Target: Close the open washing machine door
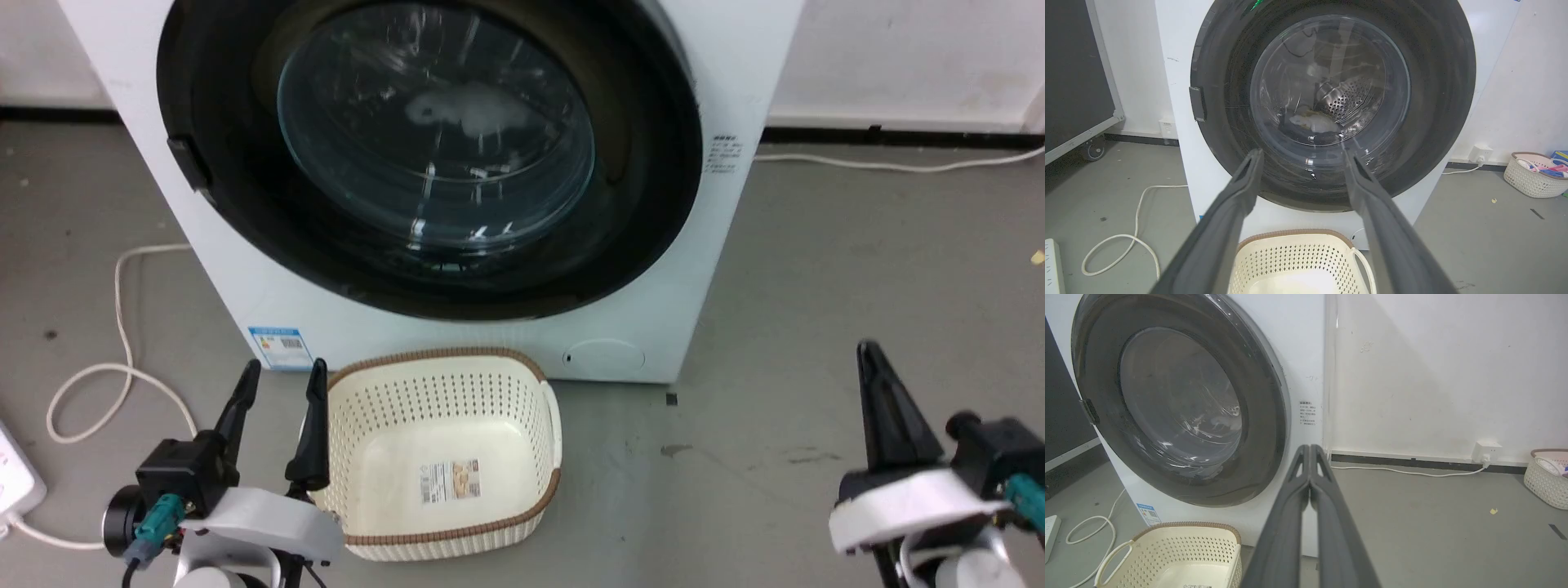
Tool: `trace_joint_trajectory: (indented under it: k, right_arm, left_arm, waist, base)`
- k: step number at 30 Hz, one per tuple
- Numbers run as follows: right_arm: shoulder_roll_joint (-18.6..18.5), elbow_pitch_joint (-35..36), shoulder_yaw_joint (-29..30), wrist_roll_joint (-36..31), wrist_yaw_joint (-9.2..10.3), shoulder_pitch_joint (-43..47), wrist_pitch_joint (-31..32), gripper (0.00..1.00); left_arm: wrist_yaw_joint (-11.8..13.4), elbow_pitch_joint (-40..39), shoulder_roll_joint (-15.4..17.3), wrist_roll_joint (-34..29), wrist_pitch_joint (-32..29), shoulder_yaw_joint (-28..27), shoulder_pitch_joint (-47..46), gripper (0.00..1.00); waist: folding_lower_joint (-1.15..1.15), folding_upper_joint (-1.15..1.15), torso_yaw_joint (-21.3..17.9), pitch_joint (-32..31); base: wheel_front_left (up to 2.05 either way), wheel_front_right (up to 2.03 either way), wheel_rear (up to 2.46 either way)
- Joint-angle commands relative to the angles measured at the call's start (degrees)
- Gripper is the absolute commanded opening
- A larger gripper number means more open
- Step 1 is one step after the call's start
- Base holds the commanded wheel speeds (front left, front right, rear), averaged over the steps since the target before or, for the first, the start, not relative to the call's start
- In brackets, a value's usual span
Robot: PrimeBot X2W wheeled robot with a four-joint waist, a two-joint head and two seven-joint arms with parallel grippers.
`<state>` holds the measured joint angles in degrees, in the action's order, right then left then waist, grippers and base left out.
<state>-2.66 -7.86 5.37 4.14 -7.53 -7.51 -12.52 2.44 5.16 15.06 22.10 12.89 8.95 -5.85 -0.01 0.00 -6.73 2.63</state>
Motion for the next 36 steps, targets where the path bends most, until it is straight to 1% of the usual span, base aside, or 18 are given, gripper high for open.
trace_joint_trajectory:
  k: [1,8,9,10,11,25,36]
  right_arm:
    - [-0.2,0.8,-0.3,0.3,0.04,1.4,0.4,0.0]
    - [-0.2,3.5,-2.7,1.4,0.04,6.8,3.2,0.0]
    - [-0.2,3.8,-3.2,1.5,0.04,7.1,3.5,0.28]
    - [-0.2,4.0,-3.5,1.5,0.04,7.5,3.8,0.86]
    - [-0.2,4.3,-3.6,1.7,0.04,7.8,4.0,1.0]
    - [-0.2,5.3,-3.8,3.2,0.04,8.8,4.9,1.0]
    - [-0.2,5.0,-3.9,3.8,0.04,8.8,4.6,1.0]
  left_arm:
    - [0.5,0.1,0.2,-0.4,-0.2,0.2,0.8,1.0]
    - [1.2,0.3,0.3,-0.2,-1.7,0.7,2.2,1.0]
    - [1.3,0.2,0.2,-0.1,-1.8,0.7,2.4,1.0]
    - [1.3,0.2,0.2,0.1,-1.9,0.7,2.6,1.0]
    - [1.4,0.1,0.2,0.2,-2.0,0.7,2.8,1.0]
    - [2.0,-0.6,0.0,1.6,-2.5,0.6,3.1,1.0]
    - [1.9,-0.5,0.1,2.3,-2.3,0.8,2.7,1.0]
  waist:
    - [0.01,0.0,-0.6,-1.2]
    - [0.01,0.0,-0.1,-2.6]
    - [0.01,0.0,-0.1,-2.7]
    - [0.01,0.0,0.0,-2.8]
    - [0.01,0.0,0.1,-2.9]
    - [0.01,0.0,0.4,-3.1]
    - [0.01,0.0,0.6,-3.0]
  base:
    - [0.0,0.0,0.0]
    - [0.0,0.0,0.0]
    - [0.0,0.0,0.0]
    - [0.0,0.0,0.0]
    - [0.0,0.0,0.0]
    - [0.0,0.0,0.0]
    - [0.0,0.0,0.0]
